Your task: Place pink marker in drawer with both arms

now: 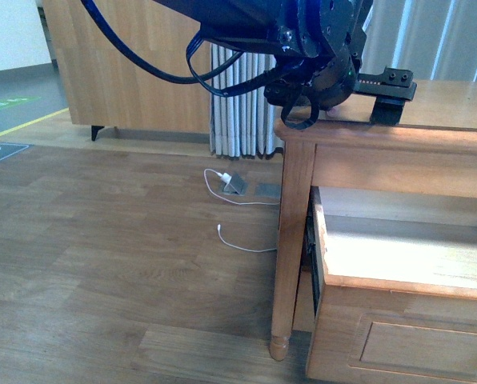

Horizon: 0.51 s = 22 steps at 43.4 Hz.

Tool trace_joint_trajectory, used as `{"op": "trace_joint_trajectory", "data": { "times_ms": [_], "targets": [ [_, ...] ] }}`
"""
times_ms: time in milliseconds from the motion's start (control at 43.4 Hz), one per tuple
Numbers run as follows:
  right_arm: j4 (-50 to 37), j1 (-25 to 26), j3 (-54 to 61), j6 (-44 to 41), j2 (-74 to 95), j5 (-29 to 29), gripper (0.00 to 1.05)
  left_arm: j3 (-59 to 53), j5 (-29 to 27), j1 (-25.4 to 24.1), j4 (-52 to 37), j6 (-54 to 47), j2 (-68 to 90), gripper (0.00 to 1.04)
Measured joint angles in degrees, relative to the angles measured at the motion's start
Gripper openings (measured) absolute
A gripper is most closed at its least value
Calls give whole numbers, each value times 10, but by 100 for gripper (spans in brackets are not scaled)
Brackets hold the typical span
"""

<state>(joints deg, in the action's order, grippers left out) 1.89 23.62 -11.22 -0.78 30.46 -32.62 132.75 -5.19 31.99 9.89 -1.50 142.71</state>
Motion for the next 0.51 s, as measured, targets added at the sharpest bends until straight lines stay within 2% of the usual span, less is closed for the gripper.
{"op": "trace_joint_trajectory", "data": {
  "times_ms": [138, 276, 507],
  "targets": [
    [0, 0, 0, 0, 0, 0, 96, 4, -8, 0, 13, -2, 0, 78],
    [0, 0, 0, 0, 0, 0, 96, 1, -12, -2, 15, -8, -3, 51],
    [0, 0, 0, 0, 0, 0, 96, -34, -13, -9, 1, -19, -23, 18]
  ]
}}
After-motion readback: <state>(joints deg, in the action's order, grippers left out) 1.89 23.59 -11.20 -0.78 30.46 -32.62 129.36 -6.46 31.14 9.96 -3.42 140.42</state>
